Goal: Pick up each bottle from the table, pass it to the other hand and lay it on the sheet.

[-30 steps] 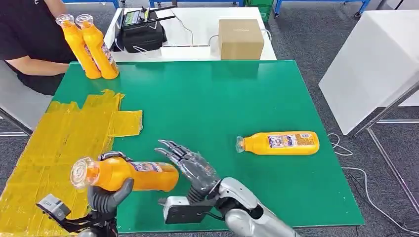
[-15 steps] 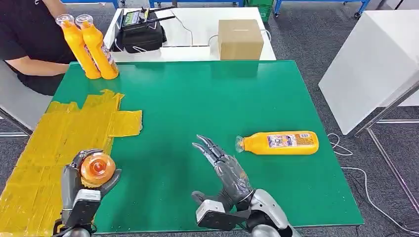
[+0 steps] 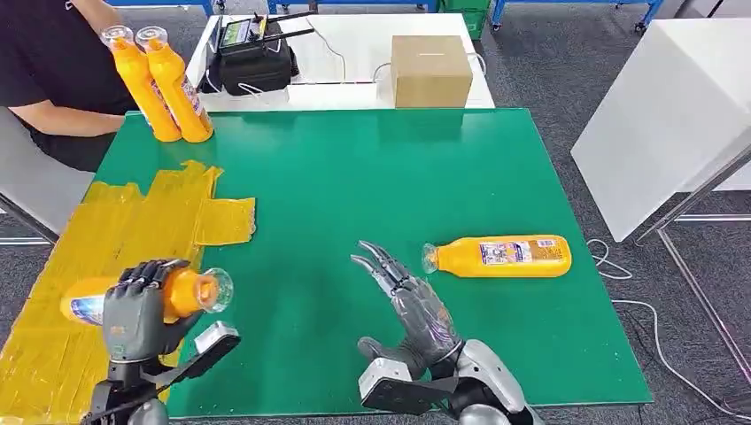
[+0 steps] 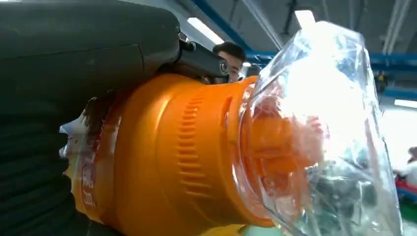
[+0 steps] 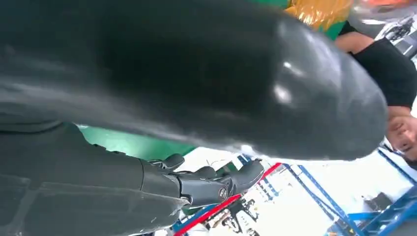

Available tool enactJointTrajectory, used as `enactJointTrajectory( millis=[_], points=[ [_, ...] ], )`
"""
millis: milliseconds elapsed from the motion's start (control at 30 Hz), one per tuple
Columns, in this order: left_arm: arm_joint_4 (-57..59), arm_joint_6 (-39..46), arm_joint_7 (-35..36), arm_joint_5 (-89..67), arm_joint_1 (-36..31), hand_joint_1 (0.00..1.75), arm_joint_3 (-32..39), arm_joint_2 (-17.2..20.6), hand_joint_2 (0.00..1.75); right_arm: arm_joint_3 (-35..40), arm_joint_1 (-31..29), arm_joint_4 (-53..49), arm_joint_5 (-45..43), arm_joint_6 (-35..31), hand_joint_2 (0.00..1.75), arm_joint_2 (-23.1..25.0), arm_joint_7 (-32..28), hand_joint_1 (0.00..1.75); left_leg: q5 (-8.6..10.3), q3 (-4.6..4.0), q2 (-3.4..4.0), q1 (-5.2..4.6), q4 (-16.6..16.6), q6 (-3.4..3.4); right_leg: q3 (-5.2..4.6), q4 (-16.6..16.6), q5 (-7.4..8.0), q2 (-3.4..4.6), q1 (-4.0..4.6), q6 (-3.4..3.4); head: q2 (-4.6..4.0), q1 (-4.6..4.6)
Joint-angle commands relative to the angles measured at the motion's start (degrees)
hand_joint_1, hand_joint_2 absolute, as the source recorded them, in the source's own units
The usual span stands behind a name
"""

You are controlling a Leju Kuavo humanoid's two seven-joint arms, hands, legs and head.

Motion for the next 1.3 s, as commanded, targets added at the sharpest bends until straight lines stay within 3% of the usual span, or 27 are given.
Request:
enactJointTrajectory(
  millis=[33, 267, 367, 400, 533, 567, 600, 1300],
  points=[
    [18.82, -1.74, 6.34, -8.18, -6.13, 1.75, -10.58, 6.18, 1.75, 0.10, -3.06, 2.31, -1.21, 1.64, 0.00, 0.45, 0.51, 0.00, 0.04, 0.14, -0.04, -0.07, -0.13, -0.01, 0.12, -0.05, 0.00, -0.07, -0.07, -0.01, 0.00, 0.00],
    [29.50, -9.47, 5.69, -5.56, -8.90, 1.75, -15.45, 7.84, 1.75, 0.77, -4.12, 3.13, -1.78, 3.13, 0.00, 1.05, 1.00, 0.00, 0.05, 0.22, -0.01, -0.05, -0.18, -0.02, 0.21, -0.11, 0.01, -0.06, -0.05, -0.02, 0.00, 0.00],
    [30.85, -10.35, 4.92, -4.48, -9.40, 1.75, -15.59, 7.97, 1.75, 0.70, -4.39, 3.36, -1.87, 3.41, 0.00, 1.19, 0.87, 0.00, 0.03, 0.13, 0.05, -0.03, -0.11, -0.02, 0.12, -0.06, 0.02, 0.00, -0.03, -0.02, 0.00, 0.02],
    [31.08, -10.72, 4.70, -4.16, -9.46, 1.64, -15.67, 8.09, 1.75, 0.73, -4.43, 3.40, -1.90, 3.52, 0.00, 1.25, 0.83, 0.00, 0.03, 0.12, 0.04, -0.03, -0.10, -0.02, 0.11, -0.04, 0.02, 0.00, -0.04, -0.02, 0.00, 0.00],
    [31.40, -10.89, 4.70, -4.13, -9.48, 1.64, -15.69, 8.13, 1.75, 0.72, -4.59, 3.47, -1.93, 3.59, 0.00, 1.33, 0.82, 0.00, 0.03, 0.23, -0.04, -0.03, -0.10, -0.02, 0.25, -0.05, 0.03, -0.04, -0.05, -0.03, 0.00, 0.02],
    [31.40, -10.89, 4.70, -4.13, -9.48, 0.38, -15.69, 8.13, 1.75, 0.72, -4.59, 3.47, -1.93, 3.59, 0.00, 1.33, 0.82, 0.00, 0.06, 0.34, 0.01, -0.03, -0.17, -0.04, 0.34, -0.10, 0.07, 0.00, -0.04, -0.06, 0.00, 0.00],
    [31.68, -11.72, 5.46, -3.99, -9.96, 0.00, -15.50, 7.62, 0.00, 0.78, -4.88, 3.41, -2.24, 3.79, 0.00, 1.88, 0.79, 0.00, 0.07, 0.30, -0.04, -0.04, -0.14, -0.04, 0.32, -0.06, 0.07, -0.03, -0.05, -0.05, 0.00, 0.02],
    [30.21, -8.53, 3.29, -0.04, -8.18, 0.00, -15.43, 6.36, 0.00, 0.56, -4.06, 3.75, -1.79, 3.86, 0.00, 1.58, 1.61, 0.00, 0.24, 0.52, -0.03, -0.04, -0.25, -0.16, 0.55, -0.14, 0.12, -0.04, -0.05, -0.07, 0.00, 0.02]
  ],
)
